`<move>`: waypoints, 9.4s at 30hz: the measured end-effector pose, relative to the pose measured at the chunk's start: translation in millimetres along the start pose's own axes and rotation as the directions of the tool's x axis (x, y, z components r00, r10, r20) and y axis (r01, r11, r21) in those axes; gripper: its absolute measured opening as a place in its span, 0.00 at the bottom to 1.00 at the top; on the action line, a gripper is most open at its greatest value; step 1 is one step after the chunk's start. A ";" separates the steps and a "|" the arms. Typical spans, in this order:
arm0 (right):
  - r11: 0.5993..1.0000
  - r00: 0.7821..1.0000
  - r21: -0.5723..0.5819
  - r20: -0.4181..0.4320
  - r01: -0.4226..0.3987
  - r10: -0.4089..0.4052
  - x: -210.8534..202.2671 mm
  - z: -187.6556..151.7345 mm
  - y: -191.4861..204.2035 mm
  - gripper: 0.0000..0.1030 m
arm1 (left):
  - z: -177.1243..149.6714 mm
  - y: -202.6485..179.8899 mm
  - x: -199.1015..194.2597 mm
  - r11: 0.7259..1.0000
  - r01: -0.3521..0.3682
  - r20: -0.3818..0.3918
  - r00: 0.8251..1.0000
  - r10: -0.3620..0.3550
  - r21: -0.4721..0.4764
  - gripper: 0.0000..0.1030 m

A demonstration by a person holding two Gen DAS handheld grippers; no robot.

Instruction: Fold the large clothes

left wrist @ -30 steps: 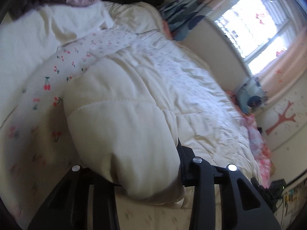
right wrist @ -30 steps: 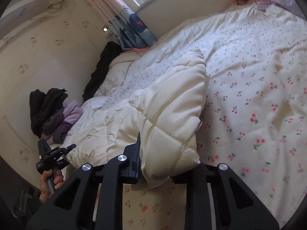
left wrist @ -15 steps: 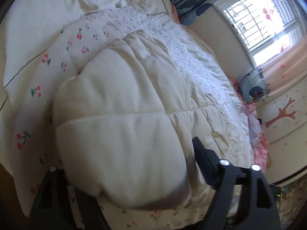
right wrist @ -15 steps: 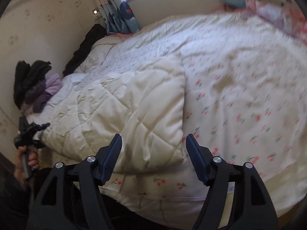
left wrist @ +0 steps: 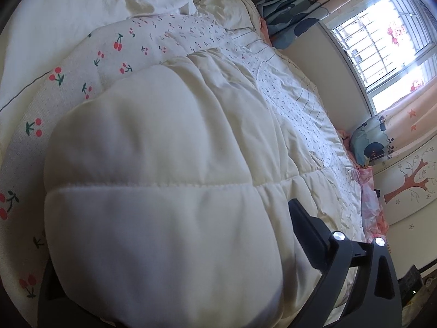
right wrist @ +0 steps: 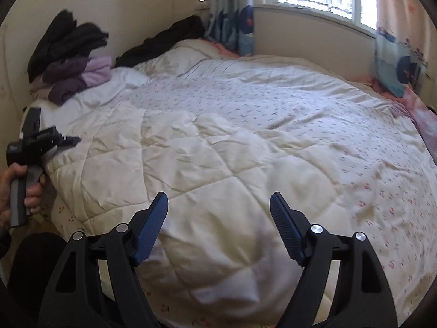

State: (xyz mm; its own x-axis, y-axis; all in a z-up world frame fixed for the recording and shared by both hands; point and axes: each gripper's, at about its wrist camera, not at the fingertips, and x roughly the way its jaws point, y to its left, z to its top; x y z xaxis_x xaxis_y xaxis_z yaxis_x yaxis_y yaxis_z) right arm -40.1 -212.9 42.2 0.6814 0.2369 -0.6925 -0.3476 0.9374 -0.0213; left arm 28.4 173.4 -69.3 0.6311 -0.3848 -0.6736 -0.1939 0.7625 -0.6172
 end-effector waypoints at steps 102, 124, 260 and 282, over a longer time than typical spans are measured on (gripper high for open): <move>0.942 0.939 0.046 0.113 -0.332 0.325 -2.0 -22.7 -1.3 0.93 | -39.9 -260.1 -57.0 0.760 0.218 0.006 0.960 -0.281 0.613 0.25; 0.741 0.904 0.518 0.271 -0.427 0.331 -50.2 -34.8 -195.8 0.93 | -245.0 -347.7 38.3 0.349 0.370 -0.361 0.928 -0.094 0.861 0.60; 0.908 0.969 0.338 -0.071 0.248 -0.238 -133.2 -79.0 -19.9 0.93 | -202.1 -272.3 -57.6 0.651 -0.203 0.109 0.977 0.182 0.731 0.93; 0.911 0.966 0.323 -0.082 0.258 -0.245 -132.2 -77.2 -20.4 0.93 | -202.3 -268.8 -55.8 0.656 -0.223 0.113 0.972 0.205 0.721 0.93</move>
State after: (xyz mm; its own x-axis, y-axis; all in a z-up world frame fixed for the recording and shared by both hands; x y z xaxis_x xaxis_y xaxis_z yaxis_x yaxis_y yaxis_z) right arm -172.8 -283.0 78.5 0.6907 -0.0217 -0.7228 0.0673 0.9971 0.0344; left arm -106.7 -115.3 52.0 0.6586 -0.1585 -0.7356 0.2740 0.9610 0.0383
